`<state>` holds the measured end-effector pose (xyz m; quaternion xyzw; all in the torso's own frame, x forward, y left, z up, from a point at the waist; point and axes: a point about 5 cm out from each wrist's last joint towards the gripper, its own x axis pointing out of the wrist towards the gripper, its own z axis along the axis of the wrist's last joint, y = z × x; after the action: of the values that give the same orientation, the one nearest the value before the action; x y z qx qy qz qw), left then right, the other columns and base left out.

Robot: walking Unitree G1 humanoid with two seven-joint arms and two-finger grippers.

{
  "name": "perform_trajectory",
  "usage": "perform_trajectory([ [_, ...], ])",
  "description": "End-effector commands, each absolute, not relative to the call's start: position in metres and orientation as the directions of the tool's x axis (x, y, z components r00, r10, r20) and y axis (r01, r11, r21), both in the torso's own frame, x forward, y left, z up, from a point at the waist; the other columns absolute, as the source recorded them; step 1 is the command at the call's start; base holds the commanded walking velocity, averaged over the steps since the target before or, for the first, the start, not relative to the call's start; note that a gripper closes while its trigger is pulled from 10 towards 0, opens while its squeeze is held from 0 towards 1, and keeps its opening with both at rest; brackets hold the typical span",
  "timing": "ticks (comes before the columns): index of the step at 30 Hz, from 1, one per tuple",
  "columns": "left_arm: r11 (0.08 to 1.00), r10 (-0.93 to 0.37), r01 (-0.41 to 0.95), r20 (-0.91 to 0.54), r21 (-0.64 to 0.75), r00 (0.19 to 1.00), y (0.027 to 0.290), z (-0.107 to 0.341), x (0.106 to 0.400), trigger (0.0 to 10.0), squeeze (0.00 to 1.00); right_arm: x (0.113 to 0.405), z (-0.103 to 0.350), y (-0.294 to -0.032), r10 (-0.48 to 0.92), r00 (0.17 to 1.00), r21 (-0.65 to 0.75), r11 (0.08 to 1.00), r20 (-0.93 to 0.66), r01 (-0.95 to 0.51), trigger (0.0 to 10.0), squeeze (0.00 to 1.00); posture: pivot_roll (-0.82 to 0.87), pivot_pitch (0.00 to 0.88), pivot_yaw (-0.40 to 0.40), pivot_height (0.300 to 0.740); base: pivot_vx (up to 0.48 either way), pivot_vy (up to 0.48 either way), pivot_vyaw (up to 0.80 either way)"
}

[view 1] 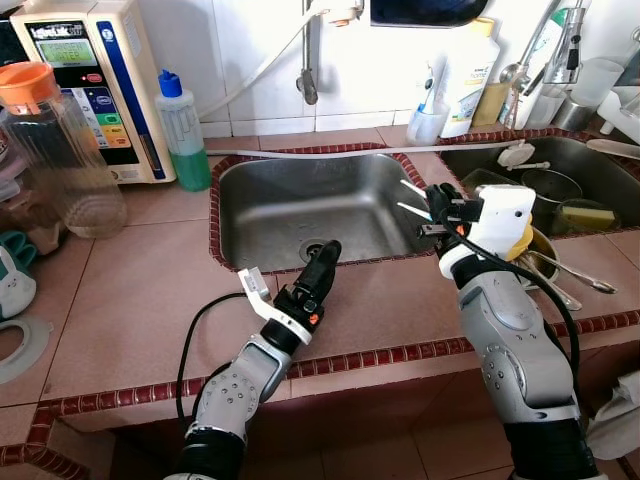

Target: Kitchen organization

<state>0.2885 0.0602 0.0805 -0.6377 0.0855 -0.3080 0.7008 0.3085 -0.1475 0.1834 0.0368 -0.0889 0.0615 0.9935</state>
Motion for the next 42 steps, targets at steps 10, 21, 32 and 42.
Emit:
perform_trajectory([
  [10,0.944,-0.324,0.31,0.491,0.114,0.808,0.1,0.234,0.332,10.0,0.0,0.3,0.207,-0.146,0.151,0.944,-0.092,0.987,0.294,-0.129,10.0,0.35,0.06,0.0,0.0,0.74,0.0,0.0,0.0],
  [21,0.944,-0.324,0.312,0.488,0.108,0.811,0.1,0.233,0.333,10.0,0.0,0.3,0.207,-0.146,0.151,0.944,-0.094,0.987,0.294,-0.129,10.0,0.33,0.06,0.0,0.009,0.74,0.0,0.0,0.0],
  [32,0.944,-0.324,0.312,0.488,0.108,0.811,0.1,0.233,0.333,10.0,0.0,0.3,0.207,-0.146,0.151,0.944,-0.094,0.987,0.294,-0.129,10.0,0.33,0.06,0.0,0.009,0.74,0.0,0.0,0.0],
  [42,0.944,-0.324,0.312,0.488,0.108,0.811,0.1,0.233,0.333,10.0,0.0,0.3,0.207,-0.146,0.151,0.944,-0.094,0.987,0.294,-0.129,10.0,0.33,0.06,0.0,0.009,0.74,0.0,0.0,0.0],
])
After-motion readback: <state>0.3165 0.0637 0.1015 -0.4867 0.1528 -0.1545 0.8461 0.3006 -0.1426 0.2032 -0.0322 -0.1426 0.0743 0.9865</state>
